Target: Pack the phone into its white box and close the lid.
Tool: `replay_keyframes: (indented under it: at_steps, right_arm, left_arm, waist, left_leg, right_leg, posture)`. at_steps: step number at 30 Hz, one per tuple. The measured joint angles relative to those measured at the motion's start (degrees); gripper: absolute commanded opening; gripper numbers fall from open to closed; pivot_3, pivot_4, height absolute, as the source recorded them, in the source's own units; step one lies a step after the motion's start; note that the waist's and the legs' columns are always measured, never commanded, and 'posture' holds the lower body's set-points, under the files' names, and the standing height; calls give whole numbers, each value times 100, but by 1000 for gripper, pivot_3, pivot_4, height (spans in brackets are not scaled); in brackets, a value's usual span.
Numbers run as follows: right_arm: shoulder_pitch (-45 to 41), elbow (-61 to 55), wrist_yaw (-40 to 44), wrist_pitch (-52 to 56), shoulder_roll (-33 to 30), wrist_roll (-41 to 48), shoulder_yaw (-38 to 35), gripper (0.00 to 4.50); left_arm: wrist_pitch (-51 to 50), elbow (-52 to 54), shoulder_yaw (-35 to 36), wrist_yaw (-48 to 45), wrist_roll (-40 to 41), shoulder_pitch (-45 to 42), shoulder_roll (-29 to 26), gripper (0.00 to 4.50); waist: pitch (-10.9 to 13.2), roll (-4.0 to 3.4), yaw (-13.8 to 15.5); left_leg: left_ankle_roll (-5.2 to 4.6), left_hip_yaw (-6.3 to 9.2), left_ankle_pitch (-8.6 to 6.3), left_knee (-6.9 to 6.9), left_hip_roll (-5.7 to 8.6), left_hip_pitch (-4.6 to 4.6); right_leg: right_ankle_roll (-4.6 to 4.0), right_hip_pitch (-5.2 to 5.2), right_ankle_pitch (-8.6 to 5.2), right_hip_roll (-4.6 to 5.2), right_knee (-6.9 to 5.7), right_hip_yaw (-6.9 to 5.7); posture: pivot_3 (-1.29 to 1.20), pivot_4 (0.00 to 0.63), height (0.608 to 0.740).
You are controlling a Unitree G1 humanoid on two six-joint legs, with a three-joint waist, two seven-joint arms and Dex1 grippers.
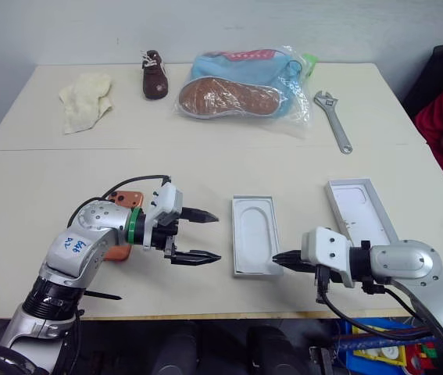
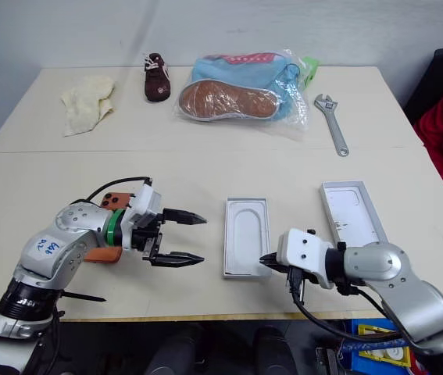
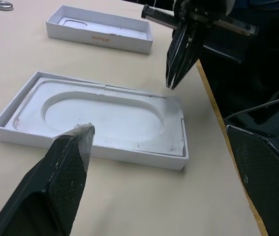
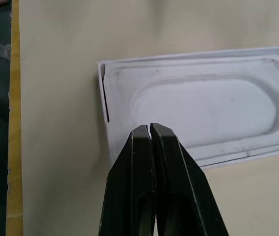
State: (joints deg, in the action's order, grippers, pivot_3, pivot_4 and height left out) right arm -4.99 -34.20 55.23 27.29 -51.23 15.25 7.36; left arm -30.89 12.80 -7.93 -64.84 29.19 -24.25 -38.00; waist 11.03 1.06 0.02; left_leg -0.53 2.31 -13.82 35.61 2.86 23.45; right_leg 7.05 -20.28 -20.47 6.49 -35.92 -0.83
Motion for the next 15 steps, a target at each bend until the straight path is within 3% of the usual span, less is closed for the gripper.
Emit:
replay_keyframes:
  at_steps: [7, 15]
  right_arm:
    - [-564, 545, -167, -531, 153, -943, 827, 57]
    - [-1233, 1298, -351, -965, 632, -1606, 1077, 57]
  left_arm:
    - [-43, 36, 14, 42, 0, 27, -5, 4500]
    - [-49, 44, 29, 86, 0, 55, -27, 4500]
  waist:
    - [0, 0, 6]
    - [0, 1, 6]
  left_leg:
    - [2, 0, 1, 1, 1, 2]
    - [4, 0, 2, 6, 2, 1]
  right_leg:
    - [0, -4, 0, -1, 0, -1]
    - [0, -2, 0, -3, -4, -7]
  posture:
    - [0, 150, 740]
    - [0, 150, 740]
